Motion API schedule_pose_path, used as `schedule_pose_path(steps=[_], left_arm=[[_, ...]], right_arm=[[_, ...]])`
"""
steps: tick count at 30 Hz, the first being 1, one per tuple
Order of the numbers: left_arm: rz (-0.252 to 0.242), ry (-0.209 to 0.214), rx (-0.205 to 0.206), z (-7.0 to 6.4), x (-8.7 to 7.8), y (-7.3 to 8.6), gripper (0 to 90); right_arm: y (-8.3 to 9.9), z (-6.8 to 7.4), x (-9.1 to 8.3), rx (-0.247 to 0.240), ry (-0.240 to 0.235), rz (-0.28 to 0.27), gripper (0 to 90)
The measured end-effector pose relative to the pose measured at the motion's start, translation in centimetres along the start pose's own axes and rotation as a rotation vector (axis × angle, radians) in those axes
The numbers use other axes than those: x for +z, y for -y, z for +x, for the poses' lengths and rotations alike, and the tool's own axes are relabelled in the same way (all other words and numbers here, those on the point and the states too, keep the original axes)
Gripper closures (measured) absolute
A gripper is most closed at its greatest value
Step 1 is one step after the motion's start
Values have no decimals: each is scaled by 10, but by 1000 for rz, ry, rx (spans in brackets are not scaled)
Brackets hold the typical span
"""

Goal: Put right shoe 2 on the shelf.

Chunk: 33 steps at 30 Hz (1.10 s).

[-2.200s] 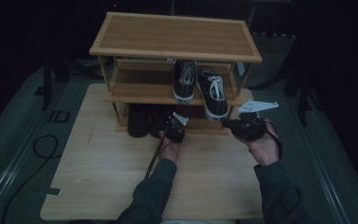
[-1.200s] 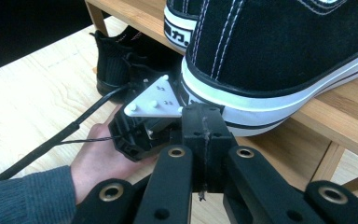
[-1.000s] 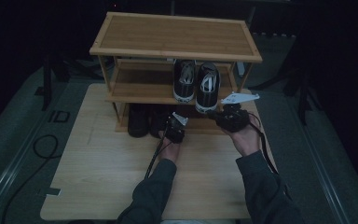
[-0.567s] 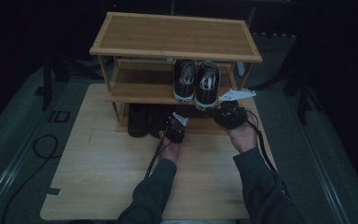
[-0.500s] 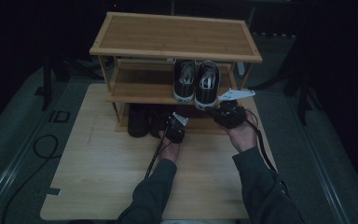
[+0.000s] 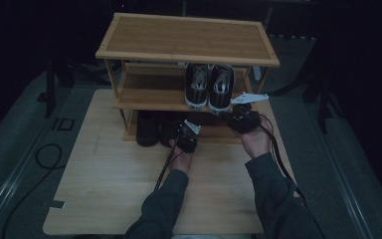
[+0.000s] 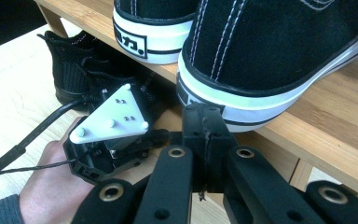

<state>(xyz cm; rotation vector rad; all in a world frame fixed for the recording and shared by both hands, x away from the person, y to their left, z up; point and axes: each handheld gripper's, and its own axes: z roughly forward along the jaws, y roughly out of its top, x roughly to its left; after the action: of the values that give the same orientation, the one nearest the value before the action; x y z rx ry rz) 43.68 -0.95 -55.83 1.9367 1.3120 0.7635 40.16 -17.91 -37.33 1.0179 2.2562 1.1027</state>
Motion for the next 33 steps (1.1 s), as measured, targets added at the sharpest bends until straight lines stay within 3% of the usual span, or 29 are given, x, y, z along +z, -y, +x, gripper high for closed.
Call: schedule_pose_path(steps=[28,30,33], left_arm=[[0,0,0,0,0,0,900],[0,0,0,0,0,0,900],[0,-1,2,0,0,0,900]], right_arm=[[-8,-3,11,-15,7,14,900],[-8,-4,11,-12,-10,12,851],[-6,-2,10,-26,8,15,822]])
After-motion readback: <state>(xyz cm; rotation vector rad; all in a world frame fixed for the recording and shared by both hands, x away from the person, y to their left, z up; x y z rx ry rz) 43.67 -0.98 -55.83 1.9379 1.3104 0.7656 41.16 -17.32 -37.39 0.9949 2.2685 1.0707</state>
